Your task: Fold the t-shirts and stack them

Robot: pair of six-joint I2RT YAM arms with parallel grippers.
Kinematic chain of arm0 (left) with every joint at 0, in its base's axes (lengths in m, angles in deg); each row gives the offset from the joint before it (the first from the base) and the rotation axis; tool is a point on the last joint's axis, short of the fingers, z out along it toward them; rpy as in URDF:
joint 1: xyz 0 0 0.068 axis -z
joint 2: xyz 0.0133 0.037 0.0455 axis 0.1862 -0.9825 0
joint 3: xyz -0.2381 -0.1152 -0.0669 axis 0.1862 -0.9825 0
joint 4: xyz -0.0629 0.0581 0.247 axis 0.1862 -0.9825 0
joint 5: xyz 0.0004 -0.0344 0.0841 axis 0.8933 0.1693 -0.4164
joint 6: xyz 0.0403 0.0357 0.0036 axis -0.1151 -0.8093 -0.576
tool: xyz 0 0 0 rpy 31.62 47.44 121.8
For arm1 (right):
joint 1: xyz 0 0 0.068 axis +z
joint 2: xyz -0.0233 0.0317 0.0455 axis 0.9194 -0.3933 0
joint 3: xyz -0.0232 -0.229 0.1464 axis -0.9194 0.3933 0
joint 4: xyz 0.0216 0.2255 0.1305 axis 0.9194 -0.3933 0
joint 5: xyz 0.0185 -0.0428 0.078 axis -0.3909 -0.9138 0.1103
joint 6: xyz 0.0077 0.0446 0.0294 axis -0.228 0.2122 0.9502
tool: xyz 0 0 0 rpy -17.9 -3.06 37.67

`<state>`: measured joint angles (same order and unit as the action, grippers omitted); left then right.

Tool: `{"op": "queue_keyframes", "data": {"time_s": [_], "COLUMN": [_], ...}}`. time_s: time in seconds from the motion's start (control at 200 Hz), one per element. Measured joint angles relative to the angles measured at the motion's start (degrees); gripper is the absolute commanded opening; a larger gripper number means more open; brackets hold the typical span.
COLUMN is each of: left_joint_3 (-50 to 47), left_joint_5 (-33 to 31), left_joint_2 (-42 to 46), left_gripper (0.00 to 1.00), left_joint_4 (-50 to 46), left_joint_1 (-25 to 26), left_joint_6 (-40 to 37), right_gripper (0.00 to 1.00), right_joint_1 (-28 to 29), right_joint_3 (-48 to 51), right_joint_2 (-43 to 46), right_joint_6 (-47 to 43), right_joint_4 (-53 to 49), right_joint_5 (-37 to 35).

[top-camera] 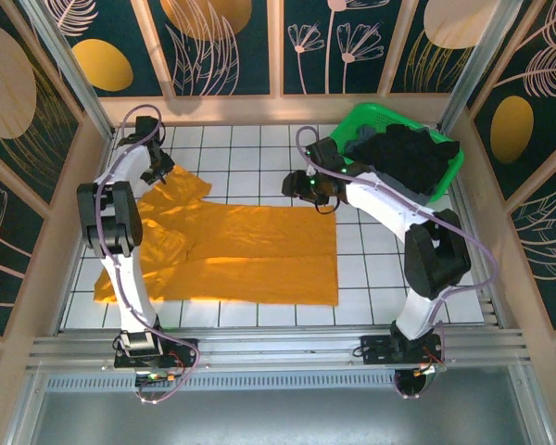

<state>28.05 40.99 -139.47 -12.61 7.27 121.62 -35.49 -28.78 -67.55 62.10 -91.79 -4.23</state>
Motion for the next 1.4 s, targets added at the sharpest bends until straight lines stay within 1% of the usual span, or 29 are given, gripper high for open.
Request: {"op": "queue_keyframes", "data": {"time_s": [0.105, 0.185, 0.295, 0.475, 0.601, 0.726, 0.896, 0.976, 1.026, 1.071, 1.111, 1.136, 1.276, 1.396], "left_joint_3": [5.2, 8.6, 11.7, 11.9, 11.9, 11.9, 12.7, 13.4, 13.6, 13.6, 13.5, 13.4, 12.3, 7.8], "left_joint_5": [-1.8, -3.2, -4.7, -6.5, -7.4, -7.5, -6.9, -6.6, -6.4, -6.0, -5.8, -5.7, -6.0, -6.3], "left_joint_2": [-4.5, -7.1, -10.0, -12.1, -12.8, -13.5, -14.6, -15.1, -15.2, -15.2, -15.2, -15.2, -14.3, -11.1], "left_gripper": [0.37, 0.38, 0.46, 0.61, 0.66, 0.66, 0.55, 0.44, 0.33, 0.2, 0.06, 0.0, 0.0, 0.0], "left_joint_4": [0.4, 0.6, 1.2, 1.7, 1.9, 1.9, 1.6, 1.3, 1.0, 1.2, 1.2, 1.3, 1.5, 0.2], "left_joint_1": [0.0, 0.1, 0.4, 2.9, 5.1, 6.3, 6.1, 6.2, 6.4, 6.4, 6.5, 6.6, 6.8, 6.8], "left_joint_6": [-1.6, -2.8, -3.8, -4.4, -4.3, -4.2, -4.3, -4.0, -4.0, -3.9, -3.3, -3.8, -2.9, -2.2], "right_gripper": [0.55, 0.55, 0.55, 0.55, 0.55, 0.55, 0.55, 0.55, 0.54, 0.54, 0.54, 0.54, 0.53, 0.5], "right_joint_1": [0.0, 0.0, 0.0, 0.0, 0.0, 0.0, 0.0, 0.0, 0.0, 0.0, 0.0, 0.0, 0.0, -0.1], "right_joint_3": [-0.9, -0.7, 1.2, 5.2, 5.8, 5.8, 7.3, 8.2, 8.6, 8.9, 9.0, 9.1, 10.3, 11.5], "right_joint_2": [-0.8, -0.8, -0.2, 1.5, 1.9, 2.4, 3.6, 3.6, 3.6, 3.6, 3.6, 3.6, 3.6, 3.5], "right_joint_6": [0.1, 0.4, 1.0, 2.1, 2.3, 2.5, 3.1, 3.4, 3.6, 3.9, 4.6, 5.1, 11.4, 17.5], "right_joint_4": [-0.2, -0.4, -0.2, -0.4, -0.4, -0.4, -0.1, 0.0, 0.0, 0.0, 0.0, 0.0, -0.7, -2.2], "right_joint_5": [0.0, 0.0, -0.4, -1.0, -1.0, -1.0, -1.0, -1.1, -1.4, -2.0, -2.9, -3.8, -10.6, -16.6]}}
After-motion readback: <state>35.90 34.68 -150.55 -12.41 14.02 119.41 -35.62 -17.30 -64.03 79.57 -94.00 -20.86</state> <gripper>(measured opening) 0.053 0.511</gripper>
